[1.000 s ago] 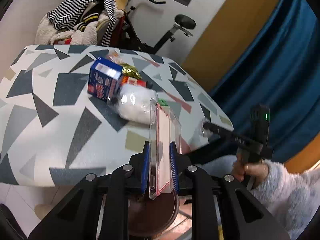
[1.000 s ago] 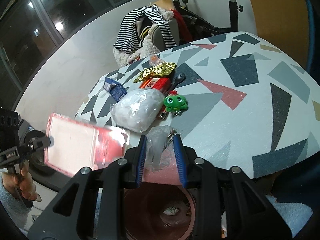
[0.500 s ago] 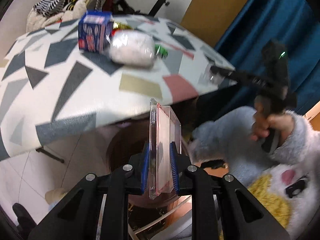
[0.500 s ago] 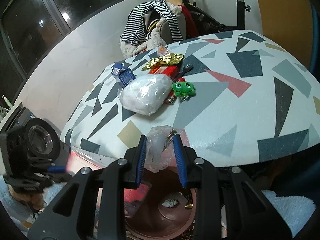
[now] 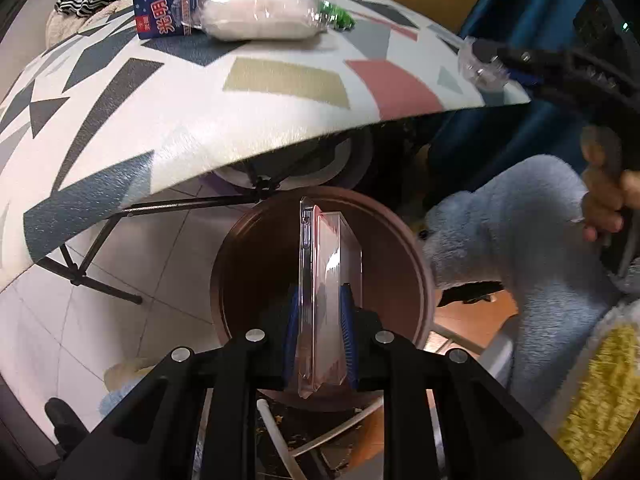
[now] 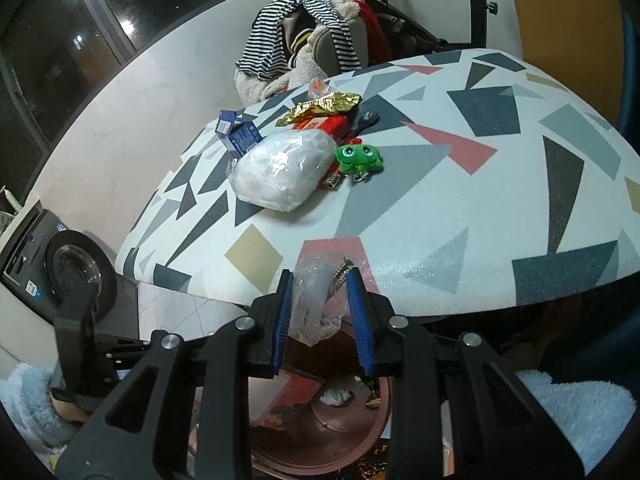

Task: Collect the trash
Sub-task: 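Lower packet and wrapper over the brown bin and open both grippers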

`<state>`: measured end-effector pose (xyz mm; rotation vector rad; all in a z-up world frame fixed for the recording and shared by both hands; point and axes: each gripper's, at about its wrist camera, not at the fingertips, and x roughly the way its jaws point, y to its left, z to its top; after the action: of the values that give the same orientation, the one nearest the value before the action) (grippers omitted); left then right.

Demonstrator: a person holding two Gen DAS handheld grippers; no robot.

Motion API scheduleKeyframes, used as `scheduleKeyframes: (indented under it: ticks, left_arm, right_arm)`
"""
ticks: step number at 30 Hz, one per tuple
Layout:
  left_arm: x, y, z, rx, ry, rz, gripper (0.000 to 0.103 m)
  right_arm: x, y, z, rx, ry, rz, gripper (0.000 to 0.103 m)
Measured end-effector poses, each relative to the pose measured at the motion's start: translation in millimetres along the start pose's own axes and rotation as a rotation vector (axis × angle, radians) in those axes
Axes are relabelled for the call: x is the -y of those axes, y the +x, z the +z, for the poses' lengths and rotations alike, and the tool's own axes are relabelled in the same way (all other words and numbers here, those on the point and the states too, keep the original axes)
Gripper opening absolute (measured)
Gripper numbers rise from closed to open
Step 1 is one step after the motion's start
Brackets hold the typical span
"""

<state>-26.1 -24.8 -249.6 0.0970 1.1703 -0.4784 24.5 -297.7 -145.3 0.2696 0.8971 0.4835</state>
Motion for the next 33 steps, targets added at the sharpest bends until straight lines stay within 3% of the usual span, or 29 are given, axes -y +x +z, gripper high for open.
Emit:
scheduleKeyframes:
  ticks: [5, 7, 8, 11, 19, 28, 33]
  left_arm:
    - [-1.2, 7.7, -0.2, 0.018, -0.006, 0.031, 0.022]
    - [-1.4, 2.1, 0.5, 0.052, -0.01, 0.041, 0.05]
    - [-1.7, -2.5, 1.2, 0.073, -0.014, 0.037, 0.055]
    - [-2.2, -16.7, 2.8, 0.134, -0.031, 0.028, 0.066]
    - [-1.0, -55.5, 1.3, 0.273, -0.07, 0.093, 0.093]
    - [-8.6, -74.8, -14.9, 0.36, -0.162, 0.125, 0.097]
    - [-12.2, -80.5, -22.1, 0.394, -0.201, 0.183, 0.097]
  right_arm:
    - [-0.9, 1.7, -1.8, -0.006, -0.007, -0.001, 0.031]
    - [-0.9, 2.0, -2.7, -0.007, -0.007, -0.002, 0.031]
    - [-1.0, 2.2, -3.1, -0.008, -0.007, -0.002, 0.031]
    - [-1.1, 3.5, -5.3, -0.013, -0.009, -0.001, 0.031]
    - [-8.1, 11.6, -20.4, -0.05, -0.042, -0.007, 0.031]
    - [-35.1, 32.6, -50.7, -0.139, -0.165, 0.037, 0.031]
    - [-45.2, 52.8, -65.5, -0.207, -0.232, 0.021, 0.031]
